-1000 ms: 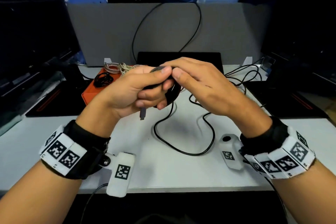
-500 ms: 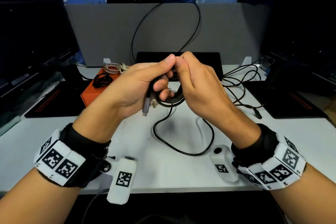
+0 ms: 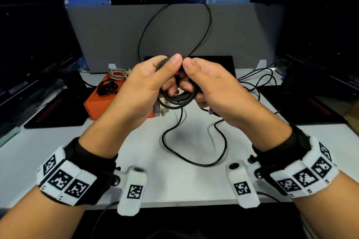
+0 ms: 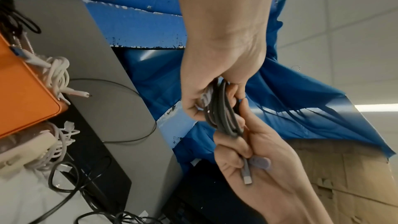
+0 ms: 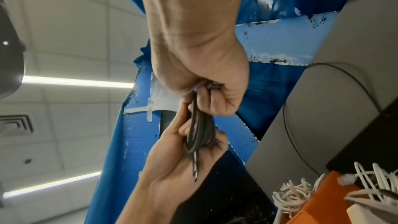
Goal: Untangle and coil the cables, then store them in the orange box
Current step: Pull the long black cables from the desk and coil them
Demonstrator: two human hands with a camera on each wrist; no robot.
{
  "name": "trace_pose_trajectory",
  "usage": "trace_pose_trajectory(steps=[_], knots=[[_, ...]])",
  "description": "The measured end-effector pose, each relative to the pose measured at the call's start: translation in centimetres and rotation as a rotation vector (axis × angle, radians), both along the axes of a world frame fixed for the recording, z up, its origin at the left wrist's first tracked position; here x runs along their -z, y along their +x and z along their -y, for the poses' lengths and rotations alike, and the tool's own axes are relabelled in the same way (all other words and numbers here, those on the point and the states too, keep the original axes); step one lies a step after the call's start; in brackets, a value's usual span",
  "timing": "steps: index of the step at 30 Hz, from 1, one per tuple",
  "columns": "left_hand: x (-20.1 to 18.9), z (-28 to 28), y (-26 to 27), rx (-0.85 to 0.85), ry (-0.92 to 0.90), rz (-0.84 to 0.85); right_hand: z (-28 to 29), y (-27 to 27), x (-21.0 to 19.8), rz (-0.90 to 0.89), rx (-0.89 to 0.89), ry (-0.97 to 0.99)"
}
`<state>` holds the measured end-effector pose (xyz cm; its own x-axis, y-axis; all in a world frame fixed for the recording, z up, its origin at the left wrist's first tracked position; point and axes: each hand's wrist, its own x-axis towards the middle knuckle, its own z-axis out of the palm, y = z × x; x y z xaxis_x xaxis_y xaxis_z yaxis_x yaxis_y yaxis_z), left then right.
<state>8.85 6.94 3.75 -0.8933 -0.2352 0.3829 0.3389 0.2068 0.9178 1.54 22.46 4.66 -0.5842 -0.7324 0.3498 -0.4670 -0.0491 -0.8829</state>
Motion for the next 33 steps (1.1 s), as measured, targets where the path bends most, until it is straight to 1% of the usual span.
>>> trace_pose_trajectory(steps=[1,3,4,5,7,10,13,15,17,20,21,23,25,27,30,33], knots=[[0.0,-0.1,0.2,-0.018,-0.05,0.043,0.1,0.1,0.1,-0.028,0.042,-0.026],[-0.2,-0.2,0.5,-0.002,-0.114,0.168,0.6,-0.1,0.6,-0.188,0.151,-0.045],[-0.4,-0.2,0.8,0.022,-0.114,0.239,0.8,-0.3,1.0,-0.265,0.191,-0.039],[-0.6,-0.2,1.0,0.046,-0.101,0.298,0.9,-0.4,1.3,-0.308,0.219,-0.033],[-0.9,-0.1,1.4,0.089,-0.105,0.366,1.1,-0.3,1.6,-0.314,0.232,-0.039],[-1.0,0.3,1.8,0.128,-0.144,0.345,1.3,-0.1,1.9,-0.334,0.251,-0.045],[-0.7,0.5,1.6,0.1,-0.202,0.227,1.3,-0.1,1.5,-0.342,0.224,-0.075],[-0.4,0.1,1.2,0.057,-0.208,0.122,1.2,0.0,1.1,-0.266,0.165,-0.107],[0.0,-0.5,0.8,0.009,-0.175,0.044,1.2,0.2,0.9,-0.166,0.096,-0.126],[0.4,-0.9,0.3,-0.03,-0.18,0.021,1.2,-0.2,0.9,-0.156,0.103,-0.086],[0.5,-0.7,0.3,-0.055,-0.246,0.019,1.1,-0.5,0.9,-0.172,0.137,-0.073],[0.7,0.3,0.3,-0.138,-0.466,0.005,0.9,-1.2,0.5,-0.199,0.208,-0.046],[0.9,0.9,0.3,-0.191,-0.657,-0.012,0.5,-1.5,0.2,-0.129,0.242,-0.017],[1.1,0.6,0.5,-0.253,-0.728,-0.076,0.3,-1.4,0.1,0.002,0.22,-0.05],[1.4,-0.6,0.4,-0.371,-0.721,-0.228,1.0,-0.3,0.5,0.216,0.14,-0.148],[1.2,-1.2,0.6,-0.529,-0.63,-0.335,1.7,1.1,1.2,0.359,0.022,-0.187]])
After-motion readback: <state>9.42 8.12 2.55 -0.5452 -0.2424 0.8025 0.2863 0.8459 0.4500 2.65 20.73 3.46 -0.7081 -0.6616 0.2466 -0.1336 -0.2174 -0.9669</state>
